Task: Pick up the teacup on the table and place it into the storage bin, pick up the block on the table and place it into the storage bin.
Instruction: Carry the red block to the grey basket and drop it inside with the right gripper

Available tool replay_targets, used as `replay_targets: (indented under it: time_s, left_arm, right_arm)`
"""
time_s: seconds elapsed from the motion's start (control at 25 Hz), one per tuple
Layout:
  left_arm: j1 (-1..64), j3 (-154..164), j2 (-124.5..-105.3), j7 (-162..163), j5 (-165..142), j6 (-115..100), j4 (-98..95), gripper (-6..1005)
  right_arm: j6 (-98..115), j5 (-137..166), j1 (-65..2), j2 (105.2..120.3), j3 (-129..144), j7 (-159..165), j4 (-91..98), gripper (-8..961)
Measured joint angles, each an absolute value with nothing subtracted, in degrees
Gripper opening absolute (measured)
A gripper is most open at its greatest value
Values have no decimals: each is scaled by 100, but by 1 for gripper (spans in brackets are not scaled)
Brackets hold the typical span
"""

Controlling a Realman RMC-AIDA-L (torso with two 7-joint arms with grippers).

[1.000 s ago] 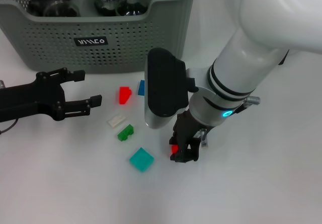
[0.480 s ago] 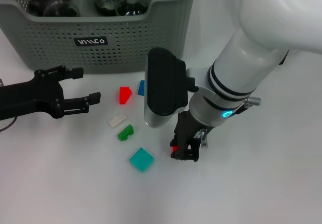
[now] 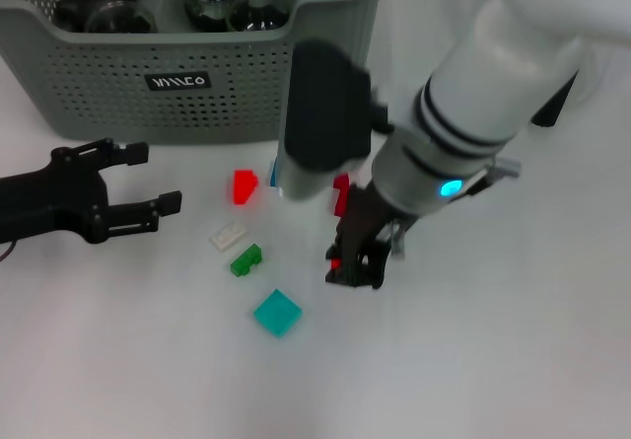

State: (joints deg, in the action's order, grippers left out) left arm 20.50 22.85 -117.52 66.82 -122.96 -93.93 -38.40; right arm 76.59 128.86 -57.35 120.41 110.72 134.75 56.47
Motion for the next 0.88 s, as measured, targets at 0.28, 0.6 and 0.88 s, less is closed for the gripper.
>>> replay_targets:
  time_s: [0.28,0.6,0.88]
  left_arm:
    - [1932,1697,-11775,6390,-12265,-9391,-3823,849]
    - [1910,1678,-11740,6391,-12302,-9405,-3721,855]
    - [1899,1715,-11724,6400,-12313,-9449,-3688,855]
  right_arm:
    - [8118,13119,-6023,12039,9578,13702,6155,204]
    - [7914,13152,-6709,12044,8751,13666,6072,204]
    - [7737,13380,-7114,12028,7323,13612,6229,204]
